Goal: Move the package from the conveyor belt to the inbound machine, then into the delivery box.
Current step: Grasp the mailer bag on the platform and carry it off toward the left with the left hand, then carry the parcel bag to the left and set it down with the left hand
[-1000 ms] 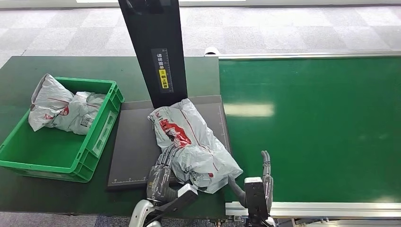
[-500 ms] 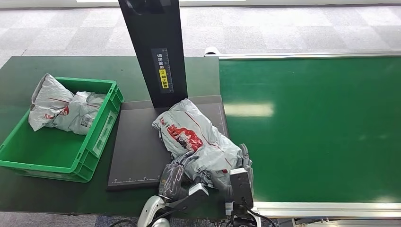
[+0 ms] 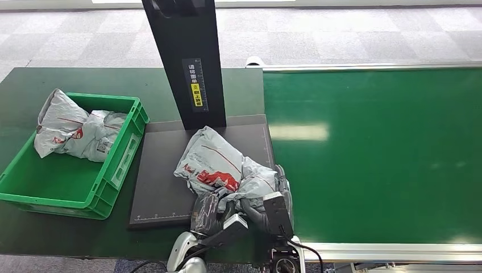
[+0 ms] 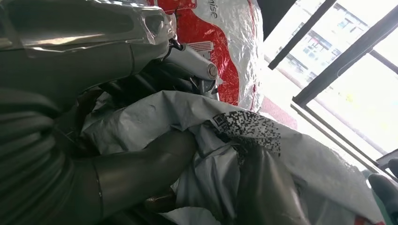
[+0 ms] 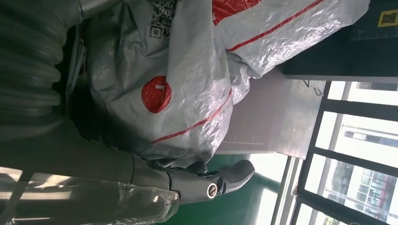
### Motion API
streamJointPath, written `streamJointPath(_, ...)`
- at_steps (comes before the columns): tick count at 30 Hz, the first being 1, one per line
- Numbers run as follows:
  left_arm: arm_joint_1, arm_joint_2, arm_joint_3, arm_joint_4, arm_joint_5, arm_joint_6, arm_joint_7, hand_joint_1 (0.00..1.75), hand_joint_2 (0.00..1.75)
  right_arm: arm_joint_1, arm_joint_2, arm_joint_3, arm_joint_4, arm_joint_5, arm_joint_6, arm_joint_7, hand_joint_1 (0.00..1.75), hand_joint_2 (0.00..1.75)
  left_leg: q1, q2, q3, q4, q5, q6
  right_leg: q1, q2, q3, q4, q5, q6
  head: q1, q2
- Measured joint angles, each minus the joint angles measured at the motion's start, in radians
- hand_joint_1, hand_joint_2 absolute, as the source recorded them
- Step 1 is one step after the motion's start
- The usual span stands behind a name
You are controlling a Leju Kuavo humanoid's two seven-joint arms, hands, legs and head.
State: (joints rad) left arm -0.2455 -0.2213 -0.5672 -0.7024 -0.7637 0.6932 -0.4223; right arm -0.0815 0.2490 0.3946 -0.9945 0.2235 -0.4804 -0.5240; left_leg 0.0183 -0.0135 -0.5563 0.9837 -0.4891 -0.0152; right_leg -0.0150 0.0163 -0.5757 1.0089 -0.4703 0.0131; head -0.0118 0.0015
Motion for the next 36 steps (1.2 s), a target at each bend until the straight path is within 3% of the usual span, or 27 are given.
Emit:
streamJointPath(7, 0.041, 0.022, 0.096, -0.144, 0.101, 0.005, -0.084, 1.75, 1.75, -0.018, 0.008, -0.003, 0.031, 0.002, 0.003, -0.014, 0.00, 1.75, 0.000, 0.000, 0.000, 0.000, 0.000, 0.000, 0.000, 0.000, -0.001, 0.000, 0.000, 0.000, 0.000, 0.000)
streamJointPath(18, 0.110, 0.053, 0.396, -0.734, -0.120, 0.009, -0.195, 1.75, 1.75, 0.003, 0.007, -0.010, 0.057, -0.039, -0.036, -0.056, 0.00, 1.75, 0.000, 0.000, -0.001, 0.000, 0.000, 0.000, 0.001, 0.000, -0.001, 0.000, 0.000, 0.000, 0.000, 0.000)
streamJointPath(24, 0.084, 0.027, 0.525, -0.902, -0.157, 0.009, -0.259, 1.75, 1.75, 0.028, 0.007, -0.001, 0.058, -0.054, -0.060, -0.068, 0.00, 1.75, 0.000, 0.000, -0.001, 0.000, 0.000, 0.000, 0.000, 0.000, -0.001, 0.000, 0.000, 0.000, 0.000, 0.000)
streamJointPath(29, -0.041, 0.070, 0.660, -0.837, -0.239, 0.007, -0.130, 1.75, 1.75, 0.050, 0.004, 0.022, 0.057, -0.086, -0.076, -0.074, 0.00, 1.75, 0.001, 0.001, 0.002, 0.000, 0.001, -0.001, 0.002, 0.000, 0.000, 0.000, 0.000, -0.001, 0.000, 0.000)
streamJointPath(33, -0.197, 0.183, 0.717, -0.552, -0.195, 0.006, 0.040, 1.75, 1.75, 0.057, -0.010, 0.050, 0.049, -0.131, -0.083, -0.071, 0.00, 1.75, 0.002, 0.002, 0.004, 0.000, 0.002, -0.003, 0.003, 0.002, 0.002, 0.001, 0.002, -0.003, 0.000, 0.000)
streamJointPath(36, -0.299, 0.267, 0.756, -0.324, -0.186, 0.006, 0.076, 1.71, 1.75, 0.059, -0.022, 0.074, 0.044, -0.157, -0.083, -0.068, 0.00, 1.75, 0.003, 0.005, 0.005, 0.000, 0.003, -0.004, 0.004, 0.004, 0.002, 0.001, 0.003, -0.004, 0.000, 0.000)
